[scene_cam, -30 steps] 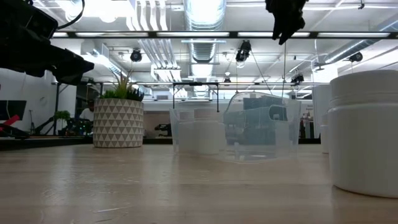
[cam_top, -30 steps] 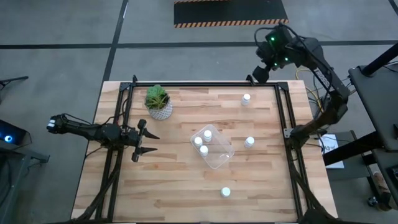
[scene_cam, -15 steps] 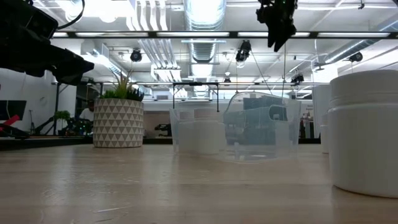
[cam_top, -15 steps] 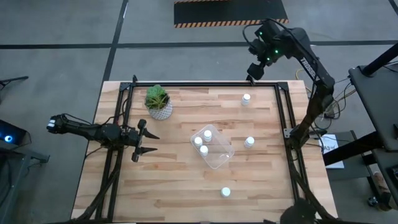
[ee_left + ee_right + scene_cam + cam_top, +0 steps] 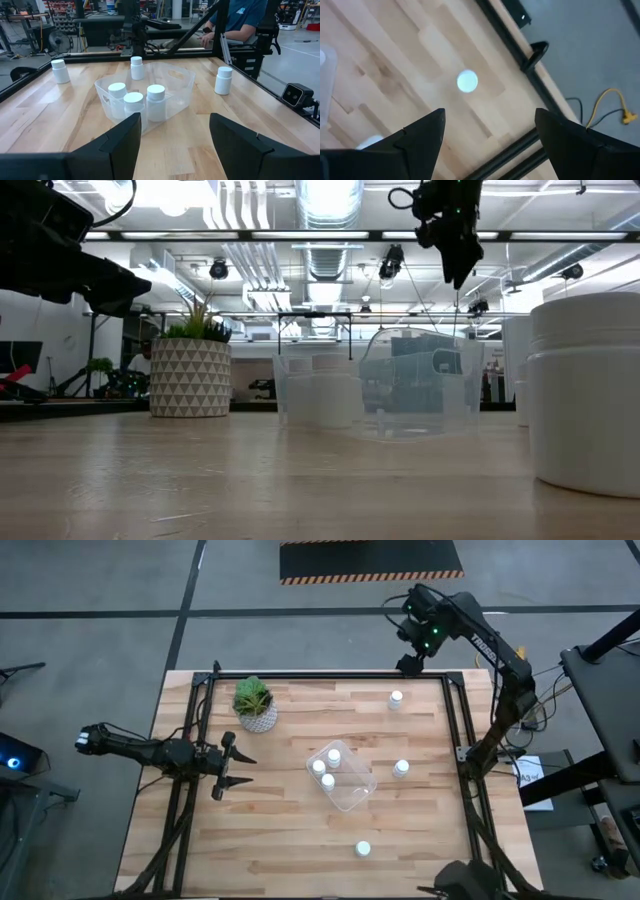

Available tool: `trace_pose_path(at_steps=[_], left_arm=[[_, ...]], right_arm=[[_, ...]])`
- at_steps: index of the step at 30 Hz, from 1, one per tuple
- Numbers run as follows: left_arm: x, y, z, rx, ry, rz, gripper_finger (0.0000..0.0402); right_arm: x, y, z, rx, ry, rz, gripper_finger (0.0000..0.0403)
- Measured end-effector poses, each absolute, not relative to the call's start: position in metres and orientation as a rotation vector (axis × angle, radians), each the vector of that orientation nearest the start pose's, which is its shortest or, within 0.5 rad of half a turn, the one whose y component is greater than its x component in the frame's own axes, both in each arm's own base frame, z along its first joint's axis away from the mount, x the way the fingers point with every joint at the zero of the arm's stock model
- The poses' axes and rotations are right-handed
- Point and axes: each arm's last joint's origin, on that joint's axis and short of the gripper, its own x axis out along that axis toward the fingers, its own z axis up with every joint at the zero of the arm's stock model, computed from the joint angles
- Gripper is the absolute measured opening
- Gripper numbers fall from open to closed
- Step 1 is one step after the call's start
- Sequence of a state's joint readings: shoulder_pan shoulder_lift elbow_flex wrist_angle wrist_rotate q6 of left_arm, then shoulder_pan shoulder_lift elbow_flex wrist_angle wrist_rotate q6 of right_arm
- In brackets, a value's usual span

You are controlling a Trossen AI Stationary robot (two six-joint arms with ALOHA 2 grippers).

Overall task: Pick and place pill bottles into a basket
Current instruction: Put the white medicine bottle in the transparent bin

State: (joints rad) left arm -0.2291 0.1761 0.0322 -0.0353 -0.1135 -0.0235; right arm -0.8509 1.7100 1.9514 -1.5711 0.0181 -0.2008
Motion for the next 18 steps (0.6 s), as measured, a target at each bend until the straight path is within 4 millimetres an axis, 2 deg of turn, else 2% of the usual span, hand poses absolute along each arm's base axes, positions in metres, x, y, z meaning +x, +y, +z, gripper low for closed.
trace_pose_path(at_steps=[8, 18], left_arm=[[0.104, -0.021, 0.157, 0.008, 0.178, -0.113, 0.0219], [0.104, -0.021, 0.157, 0.008, 0.178, -0.114, 0.0219]], right_arm=[[0.202, -0.231, 0.352, 0.428, 1.416, -0.550, 0.0299], [0.208, -0.238, 0.313, 0.405, 1.424, -0.525, 0.0293]])
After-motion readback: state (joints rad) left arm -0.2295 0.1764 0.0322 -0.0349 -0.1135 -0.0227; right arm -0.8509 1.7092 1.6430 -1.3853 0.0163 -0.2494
